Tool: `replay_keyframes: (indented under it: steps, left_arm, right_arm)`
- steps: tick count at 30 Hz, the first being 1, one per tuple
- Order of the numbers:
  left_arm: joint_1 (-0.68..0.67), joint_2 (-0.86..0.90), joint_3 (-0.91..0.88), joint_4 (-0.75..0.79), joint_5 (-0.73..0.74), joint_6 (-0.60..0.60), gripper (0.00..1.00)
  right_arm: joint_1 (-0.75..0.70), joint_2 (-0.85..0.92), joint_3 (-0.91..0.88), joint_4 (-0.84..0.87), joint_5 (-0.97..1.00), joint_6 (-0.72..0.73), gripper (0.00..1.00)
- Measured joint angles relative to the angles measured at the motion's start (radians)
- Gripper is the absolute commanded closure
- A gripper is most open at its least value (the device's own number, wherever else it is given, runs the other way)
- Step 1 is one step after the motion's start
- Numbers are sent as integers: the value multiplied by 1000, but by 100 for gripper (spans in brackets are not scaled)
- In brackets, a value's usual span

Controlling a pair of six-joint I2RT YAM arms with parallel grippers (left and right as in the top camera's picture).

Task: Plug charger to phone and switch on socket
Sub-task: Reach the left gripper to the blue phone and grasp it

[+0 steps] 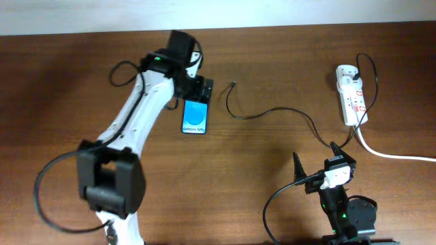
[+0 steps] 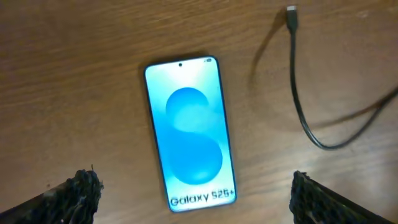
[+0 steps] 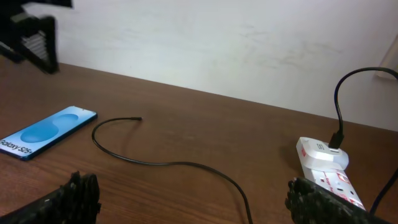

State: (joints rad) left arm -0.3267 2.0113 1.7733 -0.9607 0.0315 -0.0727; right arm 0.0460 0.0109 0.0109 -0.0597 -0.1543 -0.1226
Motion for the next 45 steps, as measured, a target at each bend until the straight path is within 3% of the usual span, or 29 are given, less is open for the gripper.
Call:
replay_keyframes:
  steps: [6, 17, 31, 35, 38, 45]
  left_arm:
    - [-2, 124, 24, 4, -85, -53, 0]
    - [-9, 263, 26, 10, -88, -55, 0]
    - [-9, 274, 41, 58, -1, -57, 1]
    - [-10, 303, 58, 58, -11, -104, 0]
    - [-11, 304, 58, 61, -14, -126, 6]
    - [-11, 304, 61, 16, -18, -137, 11]
  right_arm:
    - [0, 0, 0, 0, 0, 1, 2]
    - [0, 0, 0, 0, 0, 0, 2]
    - [0, 0, 0, 0, 0, 0, 2]
    - [0, 0, 0, 0, 0, 0, 1]
    - [0, 0, 0, 0, 0, 0, 2]
    - [0, 0, 0, 0, 0, 0, 2]
